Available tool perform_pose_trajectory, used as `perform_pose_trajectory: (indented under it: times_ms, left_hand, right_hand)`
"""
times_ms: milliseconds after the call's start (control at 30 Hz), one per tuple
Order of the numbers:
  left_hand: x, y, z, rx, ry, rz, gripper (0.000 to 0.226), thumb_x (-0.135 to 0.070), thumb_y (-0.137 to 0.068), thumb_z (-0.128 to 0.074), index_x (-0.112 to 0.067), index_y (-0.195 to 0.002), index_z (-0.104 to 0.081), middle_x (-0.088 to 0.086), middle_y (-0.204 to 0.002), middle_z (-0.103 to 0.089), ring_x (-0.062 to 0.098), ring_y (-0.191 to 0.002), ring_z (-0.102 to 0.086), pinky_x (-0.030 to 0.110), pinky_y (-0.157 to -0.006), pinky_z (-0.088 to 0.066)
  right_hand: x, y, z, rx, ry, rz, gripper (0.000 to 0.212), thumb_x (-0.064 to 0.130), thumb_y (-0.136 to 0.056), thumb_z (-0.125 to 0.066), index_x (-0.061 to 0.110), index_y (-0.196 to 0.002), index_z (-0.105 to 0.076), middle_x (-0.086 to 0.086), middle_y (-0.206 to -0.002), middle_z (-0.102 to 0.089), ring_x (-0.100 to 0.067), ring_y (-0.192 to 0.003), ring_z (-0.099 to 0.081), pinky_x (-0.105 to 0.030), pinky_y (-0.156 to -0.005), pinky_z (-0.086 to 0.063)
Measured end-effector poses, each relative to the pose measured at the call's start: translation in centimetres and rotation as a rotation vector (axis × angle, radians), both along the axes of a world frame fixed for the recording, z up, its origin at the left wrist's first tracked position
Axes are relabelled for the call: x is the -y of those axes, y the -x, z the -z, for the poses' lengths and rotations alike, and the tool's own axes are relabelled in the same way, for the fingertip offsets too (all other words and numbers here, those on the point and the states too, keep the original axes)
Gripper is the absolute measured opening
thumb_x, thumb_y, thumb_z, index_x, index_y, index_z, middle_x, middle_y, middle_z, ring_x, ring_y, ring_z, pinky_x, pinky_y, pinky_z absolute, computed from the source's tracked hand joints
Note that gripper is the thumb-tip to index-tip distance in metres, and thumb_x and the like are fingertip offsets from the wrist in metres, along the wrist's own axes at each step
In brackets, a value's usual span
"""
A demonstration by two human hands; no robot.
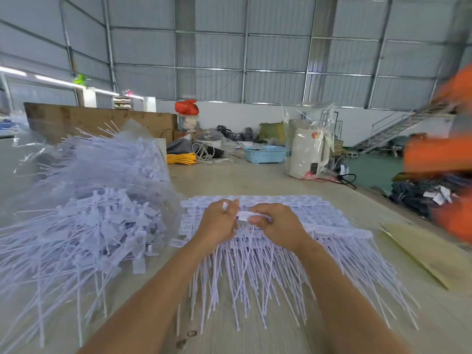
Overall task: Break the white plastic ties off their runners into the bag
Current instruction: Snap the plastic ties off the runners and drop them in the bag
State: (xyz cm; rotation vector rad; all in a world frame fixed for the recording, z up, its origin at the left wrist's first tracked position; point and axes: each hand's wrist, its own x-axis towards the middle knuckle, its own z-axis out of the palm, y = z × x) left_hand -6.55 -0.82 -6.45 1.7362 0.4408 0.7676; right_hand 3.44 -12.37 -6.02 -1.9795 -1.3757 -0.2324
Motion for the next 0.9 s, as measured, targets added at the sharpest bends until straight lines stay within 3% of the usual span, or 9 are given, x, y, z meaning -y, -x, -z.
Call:
perform_pose_trajectory:
  times_ms: [133, 300, 367, 433, 500, 600, 733, 800, 900]
  left_hand:
    - [0.1, 0.0, -0.6, -0.076, 0.030, 0.011, 0.040, -0.026, -0.099, -0.047, -0.016, -0.062, -0.039, -0.010, -0.035, -0.035, 0.006, -0.029, -0.031, 0.014, -0.034, -0.024]
    - [-0.9, 2.0, -2.4, -0.180, 0.249, 0.264, 0.041, -0.030, -0.099, -0.046, -0.018, -0.060, -0.044, -0.009, -0.039, -0.029, 0.005, -0.028, -0.020, 0.011, -0.029, -0.015]
    - [-2.5, 3.0, -3.1, -0.083, 0.397, 0.349, 0.046, -0.031, -0.098, -0.044, -0.019, -0.054, -0.046, -0.008, -0.039, -0.028, 0.004, -0.026, -0.019, 0.010, -0.027, -0.015]
    - [-3.7, 3.4, -3.0, 0.114, 0.563, 0.339, 0.043, -0.031, -0.098, -0.041, -0.017, -0.058, -0.048, -0.007, -0.039, -0.031, 0.003, -0.025, -0.022, 0.010, -0.025, -0.016]
    - [-3.6, 3.0, -2.2, 0.232, 0.613, 0.259, 0.035, -0.031, -0.101, -0.038, -0.014, -0.072, -0.048, -0.005, -0.043, -0.040, 0.003, -0.026, -0.025, 0.010, -0.026, -0.017]
    - [-2.1, 1.4, -1.2, 0.245, 0.579, 0.213, 0.035, -0.039, -0.100, -0.037, -0.012, -0.084, -0.052, 0.002, -0.058, -0.047, 0.004, -0.032, -0.031, 0.014, -0.029, -0.024]
    - [1.0, 0.1, -1.3, 0.158, 0.413, 0.317, 0.054, -0.063, -0.082, -0.044, -0.012, -0.091, -0.059, 0.001, -0.062, -0.056, 0.008, -0.044, -0.042, 0.019, -0.039, -0.031]
    - [2.3, -0.3, -1.1, 0.153, 0.269, 0.291, 0.054, -0.059, -0.083, -0.049, -0.008, -0.097, -0.060, 0.002, -0.068, -0.056, 0.008, -0.046, -0.045, 0.020, -0.042, -0.034]
    - [3.0, -0.5, -0.8, 0.184, 0.096, 0.186, 0.028, -0.034, -0.095, -0.052, -0.007, -0.090, -0.054, 0.005, -0.068, -0.052, 0.008, -0.041, -0.044, 0.018, -0.040, -0.034]
  right_hand:
    - [0.2, -0.1, -0.2, -0.084, -0.044, 0.023, 0.022, 0.024, -0.087, -0.065, 0.015, -0.106, -0.072, -0.004, -0.107, -0.071, -0.020, -0.097, -0.065, -0.035, -0.088, -0.049]
    - [0.7, -0.7, -0.2, -0.109, -0.020, 0.061, 0.020, 0.019, -0.087, -0.065, 0.015, -0.106, -0.072, -0.005, -0.100, -0.073, -0.019, -0.085, -0.064, -0.032, -0.082, -0.050]
    - [2.0, -1.8, -0.5, -0.121, -0.055, 0.140, 0.018, 0.019, -0.089, -0.062, 0.010, -0.100, -0.074, -0.008, -0.084, -0.072, -0.012, -0.070, -0.060, -0.028, -0.070, -0.048]
    - [2.6, -1.7, -1.4, -0.209, -0.232, 0.067, 0.017, 0.013, -0.090, -0.059, 0.009, -0.084, -0.074, -0.004, -0.058, -0.056, -0.003, -0.051, -0.042, -0.024, -0.056, -0.037]
    - [2.1, -0.5, -2.5, -0.211, -0.314, -0.023, 0.017, 0.008, -0.092, -0.055, 0.003, -0.087, -0.070, 0.003, -0.059, -0.047, -0.002, -0.052, -0.039, -0.023, -0.055, -0.033]
    - [1.0, 1.3, -3.0, -0.096, -0.204, -0.096, 0.018, 0.006, -0.094, -0.050, 0.003, -0.100, -0.067, 0.005, -0.068, -0.050, -0.014, -0.067, -0.045, -0.030, -0.065, -0.037]
    - [1.1, 1.9, -3.1, -0.139, -0.116, -0.105, 0.032, 0.002, -0.094, -0.047, 0.015, -0.122, -0.053, -0.006, -0.090, -0.057, -0.026, -0.090, -0.056, -0.038, -0.083, -0.046]
    - [1.2, 2.1, -3.2, -0.153, -0.095, -0.147, 0.038, -0.004, -0.091, -0.045, 0.015, -0.124, -0.045, -0.015, -0.092, -0.062, -0.030, -0.093, -0.060, -0.040, -0.086, -0.049]
    - [1.3, 2.0, -3.1, -0.198, -0.101, -0.179, 0.045, -0.010, -0.087, -0.044, 0.014, -0.125, -0.040, -0.011, -0.091, -0.066, -0.018, -0.082, -0.062, -0.021, -0.079, -0.048]
